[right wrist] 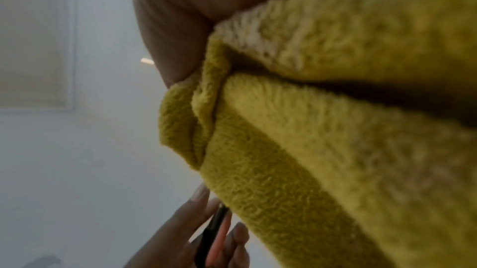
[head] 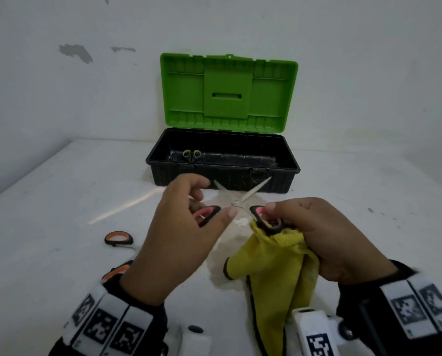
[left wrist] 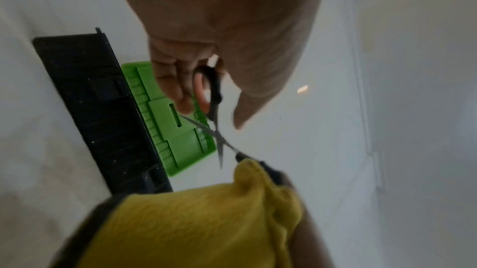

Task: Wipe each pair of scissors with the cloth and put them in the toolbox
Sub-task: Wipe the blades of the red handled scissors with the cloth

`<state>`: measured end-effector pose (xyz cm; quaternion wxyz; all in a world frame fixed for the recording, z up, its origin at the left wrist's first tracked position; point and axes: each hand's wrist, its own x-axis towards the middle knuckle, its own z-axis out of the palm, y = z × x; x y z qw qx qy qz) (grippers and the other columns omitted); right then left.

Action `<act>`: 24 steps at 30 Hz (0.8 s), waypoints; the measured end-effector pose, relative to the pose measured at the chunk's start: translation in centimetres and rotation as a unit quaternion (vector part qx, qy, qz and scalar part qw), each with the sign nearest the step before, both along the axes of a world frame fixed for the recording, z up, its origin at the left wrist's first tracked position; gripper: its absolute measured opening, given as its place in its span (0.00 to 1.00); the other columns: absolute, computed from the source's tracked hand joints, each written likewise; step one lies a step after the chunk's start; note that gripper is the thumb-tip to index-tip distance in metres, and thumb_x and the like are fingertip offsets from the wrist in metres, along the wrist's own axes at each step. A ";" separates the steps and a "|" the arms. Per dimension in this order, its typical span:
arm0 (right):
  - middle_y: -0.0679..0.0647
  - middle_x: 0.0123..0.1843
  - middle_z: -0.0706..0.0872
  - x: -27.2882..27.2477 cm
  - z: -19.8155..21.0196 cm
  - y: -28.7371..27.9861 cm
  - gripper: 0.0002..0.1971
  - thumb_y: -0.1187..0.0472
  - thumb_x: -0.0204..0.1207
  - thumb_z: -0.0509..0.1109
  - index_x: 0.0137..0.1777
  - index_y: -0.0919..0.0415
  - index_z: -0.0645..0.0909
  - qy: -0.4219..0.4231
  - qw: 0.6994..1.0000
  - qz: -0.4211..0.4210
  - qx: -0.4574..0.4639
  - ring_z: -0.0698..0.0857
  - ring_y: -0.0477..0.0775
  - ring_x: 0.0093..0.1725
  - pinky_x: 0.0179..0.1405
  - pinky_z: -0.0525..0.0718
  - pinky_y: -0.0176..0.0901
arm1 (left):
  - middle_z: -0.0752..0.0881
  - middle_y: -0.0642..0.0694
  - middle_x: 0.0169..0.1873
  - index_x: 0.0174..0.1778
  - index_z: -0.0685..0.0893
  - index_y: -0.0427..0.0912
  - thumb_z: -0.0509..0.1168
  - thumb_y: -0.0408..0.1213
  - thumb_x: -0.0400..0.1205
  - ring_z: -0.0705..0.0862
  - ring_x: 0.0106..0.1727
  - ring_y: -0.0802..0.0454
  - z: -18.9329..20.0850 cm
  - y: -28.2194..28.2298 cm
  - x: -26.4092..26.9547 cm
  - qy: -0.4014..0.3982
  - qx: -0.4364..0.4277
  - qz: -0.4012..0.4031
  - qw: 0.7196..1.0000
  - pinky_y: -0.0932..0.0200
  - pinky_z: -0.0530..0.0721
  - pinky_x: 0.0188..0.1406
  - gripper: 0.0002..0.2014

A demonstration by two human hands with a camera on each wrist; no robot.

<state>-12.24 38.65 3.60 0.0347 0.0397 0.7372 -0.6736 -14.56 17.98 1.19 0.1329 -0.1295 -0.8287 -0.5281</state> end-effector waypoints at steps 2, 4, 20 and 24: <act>0.65 0.32 0.88 0.3 0.1 0.2 0.14 0.57 0.77 0.72 0.34 0.66 0.90 0.050 0.996 0.002 0.069 0.84 0.57 0.31 0.36 0.83 0.46 | 0.84 0.54 0.46 0.58 0.76 0.58 0.74 0.53 0.74 0.87 0.43 0.57 0.4 -0.3 0.0 -0.092 0.035 0.019 0.995 0.65 0.83 0.37 0.19; 0.61 0.33 0.90 0.4 0.1 0.3 0.13 0.57 0.78 0.71 0.35 0.62 0.91 0.091 0.988 0.019 0.125 0.87 0.55 0.32 0.38 0.85 0.45 | 0.90 0.49 0.41 0.56 0.83 0.50 0.74 0.47 0.77 0.91 0.42 0.53 0.7 -0.7 -0.2 -0.172 0.096 -0.012 0.980 0.55 0.89 0.43 0.14; 0.51 0.28 0.90 1.3 -0.7 0.8 0.07 0.60 0.75 0.74 0.36 0.53 0.90 0.197 0.960 0.069 0.184 0.87 0.46 0.28 0.31 0.82 0.34 | 0.87 0.32 0.37 0.48 0.87 0.29 0.68 0.37 0.78 0.86 0.33 0.42 1.3 -0.5 0.6 -0.353 0.213 -0.210 0.887 0.49 0.86 0.40 0.13; 0.51 0.29 0.90 1.3 -0.8 0.8 0.07 0.55 0.72 0.73 0.36 0.51 0.90 0.212 0.959 0.063 0.176 0.87 0.47 0.29 0.31 0.83 0.34 | 0.85 0.36 0.35 0.45 0.91 0.35 0.71 0.40 0.77 0.81 0.32 0.51 1.2 -0.5 0.7 -0.312 0.164 -0.192 0.916 0.56 0.81 0.37 0.11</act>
